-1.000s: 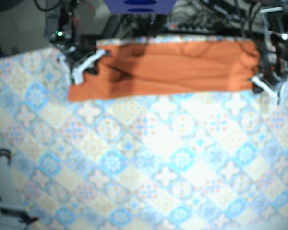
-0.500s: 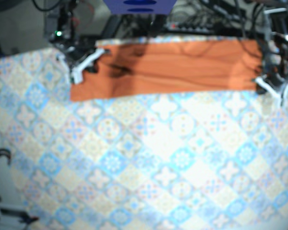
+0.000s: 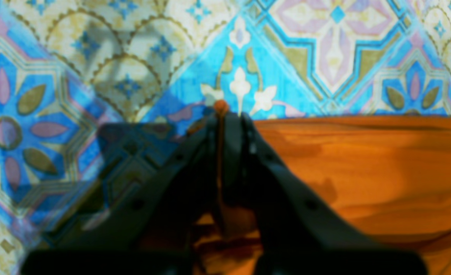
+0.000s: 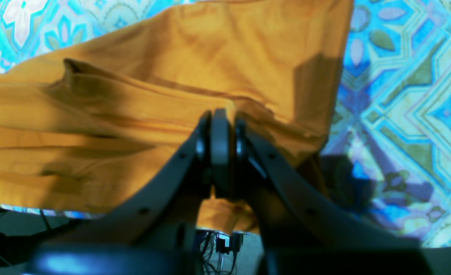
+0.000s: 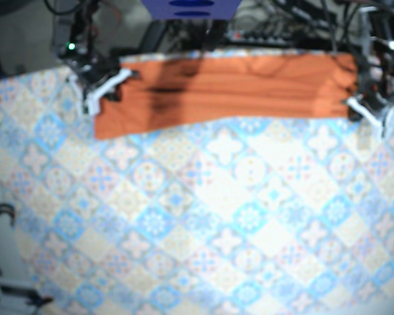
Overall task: Fold the T-shirt properly
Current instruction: 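Hold the folded strip's ends and straighten it between both grippers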
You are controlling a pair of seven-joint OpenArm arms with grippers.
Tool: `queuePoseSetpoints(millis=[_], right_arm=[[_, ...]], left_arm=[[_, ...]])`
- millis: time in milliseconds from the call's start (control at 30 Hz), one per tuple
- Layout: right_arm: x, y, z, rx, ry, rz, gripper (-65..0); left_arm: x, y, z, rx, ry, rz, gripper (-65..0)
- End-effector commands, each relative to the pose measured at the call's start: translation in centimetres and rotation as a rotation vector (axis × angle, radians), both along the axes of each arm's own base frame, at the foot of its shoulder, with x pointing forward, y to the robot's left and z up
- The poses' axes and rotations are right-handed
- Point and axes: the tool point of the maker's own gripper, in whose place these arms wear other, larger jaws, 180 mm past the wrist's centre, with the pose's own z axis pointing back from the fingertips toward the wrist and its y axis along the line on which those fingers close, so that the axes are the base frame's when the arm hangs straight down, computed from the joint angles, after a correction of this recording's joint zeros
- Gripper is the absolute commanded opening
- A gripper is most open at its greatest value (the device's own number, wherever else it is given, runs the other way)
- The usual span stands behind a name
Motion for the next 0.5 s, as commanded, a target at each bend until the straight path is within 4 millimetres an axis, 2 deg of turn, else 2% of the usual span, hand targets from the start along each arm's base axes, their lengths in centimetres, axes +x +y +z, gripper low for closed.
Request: queuePoseSetpoints(millis=[0,267,467], right_arm=[[0.6,-0.2,0.7,-0.005,-0.033,-0.002,-65.0],[0.7,-0.1,0.7,-0.002,-0.033,-0.002,-65.0],[0.7,-0.2,0.7,-0.002,-0.035,-0.002,-65.0]], left_arm=[[0.4,0.9,1.0,0.026,-0.015,-0.007,-65.0],[1.5,0.0,2.8,0.055,-0.09,-0.06,-65.0],[1.8,0.3,3.3,0.06,-0.102,-0.059,-65.0]])
